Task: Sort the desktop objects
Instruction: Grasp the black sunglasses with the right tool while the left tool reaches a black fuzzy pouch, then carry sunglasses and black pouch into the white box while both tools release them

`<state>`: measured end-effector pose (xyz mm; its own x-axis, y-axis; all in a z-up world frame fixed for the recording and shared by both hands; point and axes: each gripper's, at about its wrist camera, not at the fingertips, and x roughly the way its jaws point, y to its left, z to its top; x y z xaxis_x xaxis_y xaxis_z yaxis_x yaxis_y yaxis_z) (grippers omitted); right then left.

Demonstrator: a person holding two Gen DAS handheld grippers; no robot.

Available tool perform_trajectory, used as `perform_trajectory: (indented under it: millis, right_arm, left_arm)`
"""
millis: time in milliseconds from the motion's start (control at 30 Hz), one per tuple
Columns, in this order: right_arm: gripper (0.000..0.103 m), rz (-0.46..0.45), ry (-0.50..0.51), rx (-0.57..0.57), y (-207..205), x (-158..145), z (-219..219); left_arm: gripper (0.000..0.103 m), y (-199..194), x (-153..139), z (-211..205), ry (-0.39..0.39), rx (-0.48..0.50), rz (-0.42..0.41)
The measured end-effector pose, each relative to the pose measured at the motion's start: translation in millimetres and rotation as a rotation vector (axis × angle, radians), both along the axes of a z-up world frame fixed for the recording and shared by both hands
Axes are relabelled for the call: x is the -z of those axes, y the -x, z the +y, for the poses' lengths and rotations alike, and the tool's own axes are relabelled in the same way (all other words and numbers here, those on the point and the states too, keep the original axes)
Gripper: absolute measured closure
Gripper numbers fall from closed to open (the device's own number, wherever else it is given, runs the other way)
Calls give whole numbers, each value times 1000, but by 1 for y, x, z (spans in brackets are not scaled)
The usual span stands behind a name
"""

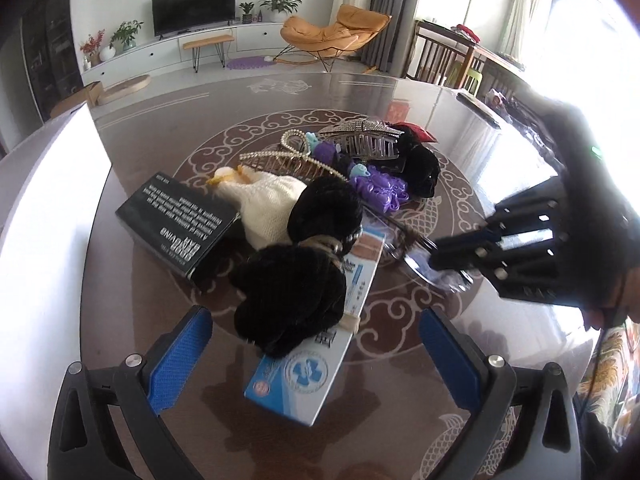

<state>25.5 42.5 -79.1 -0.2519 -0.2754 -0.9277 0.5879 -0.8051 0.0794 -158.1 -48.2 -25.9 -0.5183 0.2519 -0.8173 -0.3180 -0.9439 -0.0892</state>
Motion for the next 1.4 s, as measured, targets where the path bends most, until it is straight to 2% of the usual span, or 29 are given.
perform_trajectory:
  millis: [133, 200, 233, 267, 300, 333, 367, 433, 500, 533, 567, 600, 633, 767, 867, 967, 1100, 1233, 1333, 1400]
  right_arm:
    - [94, -20, 18, 4, -30, -5, 23]
    - [94, -22, 10, 5, -40, -7, 34]
    - [94, -25, 5, 6, -43, -7, 39]
    - [92, -27, -5, 7, -44, -7, 42]
    - [89, -26, -18, 4, -45, -6, 45]
    - [75, -16, -33, -3, -44, -6, 45]
    - [51, 6, -45, -9, -45, -6, 45]
    - [25, 37, -45, -21, -41, -5, 37]
    - [27, 28, -68, -41, -31, 4, 25]
    - [46, 23, -95, -45, -28, 9, 21]
    - [73, 18, -111, -46, -26, 11, 18]
    - [78, 20, -122, -38, -25, 8, 17]
    - [90, 27, -136, -29, -25, 2, 16]
    - [91, 63, -93, -33, -27, -47, 8]
    - [91, 106, -21, -69, -26, -96, -25]
    - [91, 134, 84, -151, -37, -139, -89]
    - [91, 132, 217, -290, -56, -174, -204]
    - [91, 94, 259, -393, -80, -169, -308]
    - [88, 48, 226, -418, -87, -138, -357]
    - [75, 24, 201, -410, -89, -115, -374]
  left_arm:
    - [1, 36, 17, 23, 66, 32, -53]
    - [46, 43, 22, 24, 74, 51, -87]
    - [53, 45, 20, 22, 34, 54, -82]
    - [71, 44, 19, 21, 34, 51, -83]
    - [71, 44, 17, 21, 41, 45, -73]
    - [71, 40, 14, 20, 24, 42, -64]
    - [71, 37, 9, 17, -4, 34, -61]
    - [71, 30, -2, 10, -59, 5, -50]
    - [71, 20, -19, 1, -117, -22, -39]
    - [71, 12, -30, -7, -152, -35, -29]
    - [71, 3, -42, -18, -181, -49, -18]
    - [71, -5, -56, -32, -199, -64, -5]
    - [71, -17, -70, -47, -214, -81, 10]
    - [71, -54, -118, -132, -247, -181, 56]
    - [71, -75, -135, -204, -221, -298, 67]
    - [71, -88, -127, -271, -162, -434, 34]
    - [71, -101, -92, -331, -93, -545, -69]
    - [67, -110, -57, -361, -18, -589, -168]
    - [46, -114, -43, -371, 20, -640, -220]
    - [27, -121, -44, -374, 2, -668, -192]
